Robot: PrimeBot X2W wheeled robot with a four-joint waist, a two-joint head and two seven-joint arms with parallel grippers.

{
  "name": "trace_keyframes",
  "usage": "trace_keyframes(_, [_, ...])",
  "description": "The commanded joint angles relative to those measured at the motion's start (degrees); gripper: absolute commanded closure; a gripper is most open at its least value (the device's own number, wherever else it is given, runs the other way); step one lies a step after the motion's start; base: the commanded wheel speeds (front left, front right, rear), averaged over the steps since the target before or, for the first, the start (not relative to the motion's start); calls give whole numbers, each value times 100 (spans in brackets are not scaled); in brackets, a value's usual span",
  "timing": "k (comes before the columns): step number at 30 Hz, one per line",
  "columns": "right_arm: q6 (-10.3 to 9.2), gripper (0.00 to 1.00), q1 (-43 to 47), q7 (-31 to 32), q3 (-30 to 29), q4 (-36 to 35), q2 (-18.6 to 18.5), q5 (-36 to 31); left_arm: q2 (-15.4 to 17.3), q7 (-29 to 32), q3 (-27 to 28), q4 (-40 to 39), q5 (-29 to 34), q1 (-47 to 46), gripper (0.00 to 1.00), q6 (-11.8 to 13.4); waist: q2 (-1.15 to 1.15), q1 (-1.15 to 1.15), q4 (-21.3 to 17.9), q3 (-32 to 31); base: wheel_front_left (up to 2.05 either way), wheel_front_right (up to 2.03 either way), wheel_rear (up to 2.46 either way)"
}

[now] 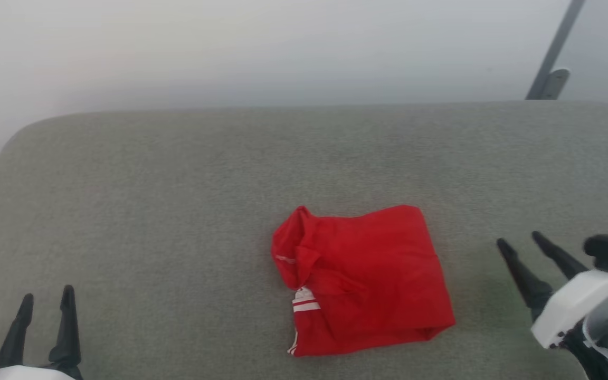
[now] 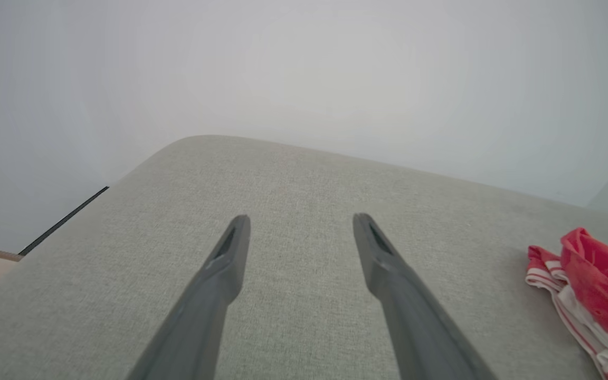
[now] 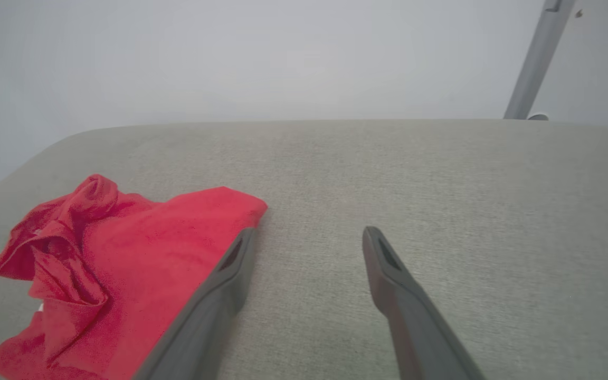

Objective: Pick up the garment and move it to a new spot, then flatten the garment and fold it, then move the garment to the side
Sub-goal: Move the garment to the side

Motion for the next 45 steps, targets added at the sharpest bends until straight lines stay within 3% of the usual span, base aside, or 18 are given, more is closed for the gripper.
trace_keyframes(1, [0, 0, -72, 79, 45, -37, -1, 54, -11, -21, -17, -3, -24, -77, 0, -7, 0, 0, 92, 44, 0, 0, 0])
trace_keyframes(8, [0, 0, -439, 1141, 489, -112, -241, 416, -63, -21, -165, 56, -83, -187, 0, -7, 0, 0, 459, 215, 0, 0, 0])
trace_keyframes(20, [0, 0, -899, 3267, 601, -2, -508, 548, -252, -21, -402, 156, -59, -408, 0, -7, 0, 0, 953, 527, 0, 0, 0])
trace_keyframes(29, [1, 0, -1062, 4393, 562, 256, -131, 350, -341, -21, -581, 222, -86, -707, 0, -7, 0, 0, 1198, 897, 0, 0, 0])
trace_keyframes(37, [4, 0, -1092, 4865, 675, 438, 239, 304, -373, -21, -697, 305, -84, -876, 0, -8, 0, 0, 1294, 1037, 0, 0, 0])
trace_keyframes(38, [12, 72, -1099, 4920, 726, 383, 235, 327, -370, -21, -696, 308, -83, -891, 0, -8, 0, 0, 1294, 1040, 0, 0, 0])
trace_keyframes(39, [12, 100, -1084, 4972, 727, 351, 208, 346, -365, -21, -686, 311, -85, -897, 0, -8, 0, 0, 1288, 1039, 0, 0, 0])
trace_keyframes(45, [1, 100, -1144, 5006, 563, 92, -25, 354, -320, -21, -629, 262, -51, -905, 0, -8, 0, 0, 1176, 1017, 0, 0, 0])
